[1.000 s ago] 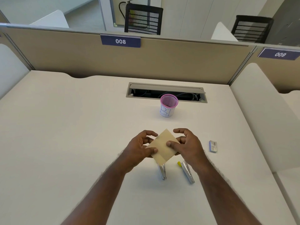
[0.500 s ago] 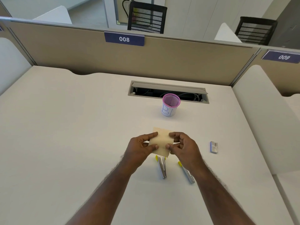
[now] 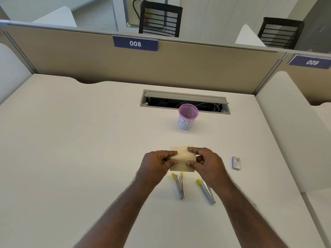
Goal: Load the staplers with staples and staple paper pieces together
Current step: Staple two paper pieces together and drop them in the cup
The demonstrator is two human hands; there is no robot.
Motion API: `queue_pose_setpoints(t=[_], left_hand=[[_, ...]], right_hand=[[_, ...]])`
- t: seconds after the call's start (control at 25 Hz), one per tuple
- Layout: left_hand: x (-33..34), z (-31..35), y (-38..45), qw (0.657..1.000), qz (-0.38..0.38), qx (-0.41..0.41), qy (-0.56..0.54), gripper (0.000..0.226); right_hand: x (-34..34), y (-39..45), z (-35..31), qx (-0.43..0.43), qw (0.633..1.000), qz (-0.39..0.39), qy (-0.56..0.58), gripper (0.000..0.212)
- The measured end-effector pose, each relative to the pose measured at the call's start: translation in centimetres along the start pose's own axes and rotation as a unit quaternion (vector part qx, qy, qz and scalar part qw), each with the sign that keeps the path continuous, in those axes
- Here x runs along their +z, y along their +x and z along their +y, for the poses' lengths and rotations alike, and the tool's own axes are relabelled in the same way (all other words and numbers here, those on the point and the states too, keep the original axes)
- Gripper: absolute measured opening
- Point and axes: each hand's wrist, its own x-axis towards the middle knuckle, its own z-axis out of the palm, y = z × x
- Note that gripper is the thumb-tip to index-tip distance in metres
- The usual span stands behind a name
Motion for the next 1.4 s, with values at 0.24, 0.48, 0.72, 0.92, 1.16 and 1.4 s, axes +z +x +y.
queue_pose_setpoints(t=[0.24, 0.48, 0.72, 0.92, 1.16, 1.4], left_hand=[[0.0, 0.3, 0.3, 0.985, 0.024, 0.107, 0.131, 0.017], [-0.1, 0.5, 0.6, 0.996, -0.052, 0.051, 0.046, 0.010], [-0.4, 0.6, 0.1, 0.916, -0.096, -0.088, -0.379, 0.031], [1.5, 0.3, -0.7, 0.884, -0.023, -0.129, -0.450, 0.019], [0.7, 0.7, -0.3, 0.927, -0.039, -0.106, -0.357, 0.017], [0.1, 1.2, 0.0, 0.948, -0.071, -0.101, -0.293, 0.020]], right_hand=[[-0.1, 0.1, -0.5, -0.037, 0.997, 0.019, -0.058, 0.025], [-0.8, 0.4, -0.8, -0.049, 0.990, -0.015, -0.131, 0.018], [-1.3, 0.7, -0.7, 0.037, 0.996, -0.040, 0.074, 0.020], [-0.6, 0.1, -0.6, 0.041, 0.994, -0.025, 0.103, 0.021], [-1.2, -0.1, -0.8, 0.069, 0.989, -0.093, 0.092, 0.009], [-1.4, 0.1, -0.5, 0.088, 0.984, -0.104, 0.111, 0.007]])
